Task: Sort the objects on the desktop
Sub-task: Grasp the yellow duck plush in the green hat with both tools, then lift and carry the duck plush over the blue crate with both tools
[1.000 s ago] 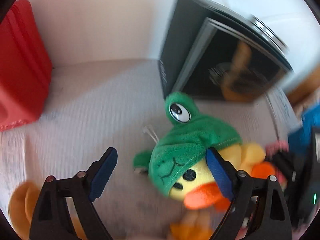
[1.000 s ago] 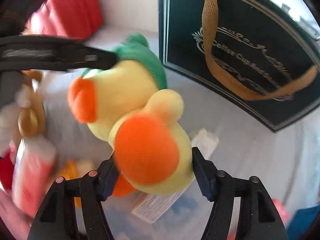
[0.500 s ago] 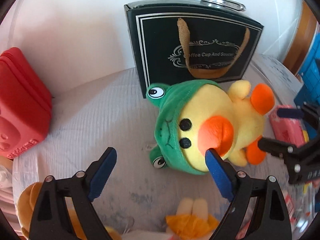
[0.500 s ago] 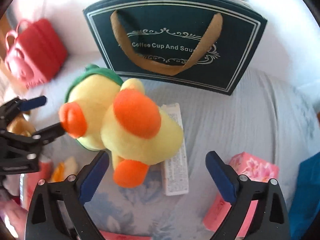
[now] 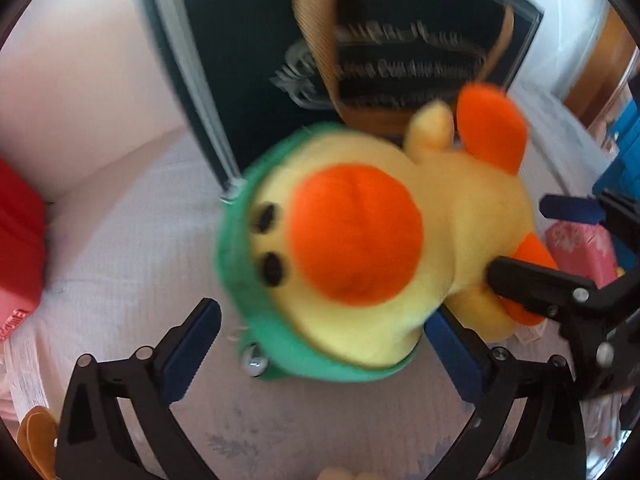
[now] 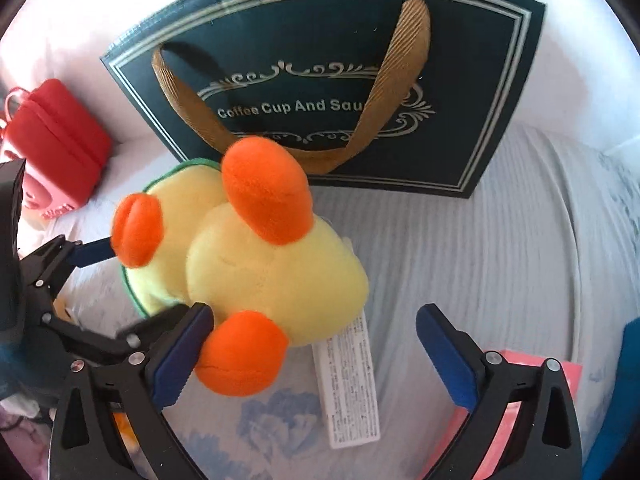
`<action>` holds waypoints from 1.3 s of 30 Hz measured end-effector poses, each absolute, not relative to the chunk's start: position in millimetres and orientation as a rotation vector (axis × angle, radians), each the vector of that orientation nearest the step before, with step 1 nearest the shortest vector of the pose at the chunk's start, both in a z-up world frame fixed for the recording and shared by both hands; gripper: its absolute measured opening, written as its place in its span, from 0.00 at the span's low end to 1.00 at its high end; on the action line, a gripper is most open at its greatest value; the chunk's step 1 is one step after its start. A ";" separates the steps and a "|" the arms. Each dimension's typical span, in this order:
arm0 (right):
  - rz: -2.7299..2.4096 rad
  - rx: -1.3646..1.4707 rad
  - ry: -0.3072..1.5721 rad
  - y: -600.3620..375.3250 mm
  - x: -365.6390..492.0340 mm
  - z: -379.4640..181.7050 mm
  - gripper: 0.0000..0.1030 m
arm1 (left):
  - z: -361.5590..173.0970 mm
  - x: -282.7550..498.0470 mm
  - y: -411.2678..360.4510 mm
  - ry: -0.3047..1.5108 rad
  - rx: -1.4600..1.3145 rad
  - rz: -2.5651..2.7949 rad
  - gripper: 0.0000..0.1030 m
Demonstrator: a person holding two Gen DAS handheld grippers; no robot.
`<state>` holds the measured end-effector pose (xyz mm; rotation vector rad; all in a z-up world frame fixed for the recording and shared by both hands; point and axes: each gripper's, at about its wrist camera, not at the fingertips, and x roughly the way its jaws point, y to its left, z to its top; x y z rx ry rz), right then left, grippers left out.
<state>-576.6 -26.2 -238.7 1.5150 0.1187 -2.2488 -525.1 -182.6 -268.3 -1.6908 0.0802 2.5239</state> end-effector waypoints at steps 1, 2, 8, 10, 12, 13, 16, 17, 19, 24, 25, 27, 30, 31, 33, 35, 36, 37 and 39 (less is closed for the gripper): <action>-2.226 1.535 0.114 -28.9 -577.4 -243.1 0.99 | -274.4 -527.5 -177.0 0.113 -1.723 2.516 0.95; -2.195 1.553 0.108 -32.8 -579.9 -249.3 0.97 | -276.1 -528.2 -172.2 0.145 -1.725 2.518 0.81; -2.199 1.451 0.113 -39.8 -571.8 -235.3 0.60 | -256.8 -516.8 -180.4 0.107 -1.624 2.607 0.70; -2.198 1.417 0.116 -38.8 -567.6 -224.8 0.58 | -242.5 -507.9 -181.4 0.132 -1.579 2.642 0.70; -2.207 1.381 0.117 -38.3 -562.1 -210.9 0.58 | -229.0 -500.8 -182.6 0.143 -1.549 2.667 0.70; -2.211 1.367 0.117 -38.3 -559.6 -204.5 0.57 | -220.7 -496.8 -183.8 0.145 -1.533 2.681 0.70; -2.230 1.315 0.129 -38.8 -548.6 -178.2 0.57 | -192.3 -482.8 -186.5 0.145 -1.486 2.718 0.70; -2.236 1.298 0.132 -38.4 -544.5 -168.3 0.57 | -180.5 -476.9 -186.7 0.148 -1.466 2.730 0.70; -2.249 1.267 0.133 -36.2 -535.3 -146.4 0.57 | -158.3 -465.4 -186.1 0.158 -1.428 2.752 0.70; -2.304 1.165 0.140 -22.7 -499.3 -77.0 0.57 | -91.9 -425.7 -179.0 0.173 -1.306 2.811 0.70; -2.314 1.148 0.142 -15.8 -488.3 -67.2 0.57 | -74.9 -413.6 -175.4 0.180 -1.268 2.824 0.70; -2.350 1.101 0.144 -9.4 -461.2 -34.9 0.57 | -46.6 -391.6 -167.3 0.197 -1.199 2.844 0.70; -2.403 1.042 0.143 9.7 -428.0 3.9 0.57 | -9.0 -359.4 -152.4 0.216 -1.102 2.858 0.70; -2.422 1.021 0.143 17.7 -418.4 10.4 0.57 | 6.5 -344.8 -144.3 0.227 -1.056 2.862 0.70; -2.470 0.977 0.142 34.6 -383.7 36.8 0.57 | 27.1 -324.3 -130.7 0.246 -0.996 2.856 0.70; -2.514 0.944 0.139 51.2 -361.3 59.6 0.57 | 47.8 -303.1 -112.5 0.272 -0.935 2.843 0.70; -2.538 0.930 0.134 63.3 -347.8 70.1 0.57 | 56.2 -293.3 -104.3 0.284 -0.911 2.834 0.70; -2.557 0.924 0.125 70.5 -337.4 76.7 0.57 | 65.8 -283.2 -83.9 0.299 -0.881 2.823 0.70; -2.601 0.909 0.108 98.5 -313.9 93.6 0.57 | 79.6 -267.5 -61.7 0.316 -0.841 2.802 0.70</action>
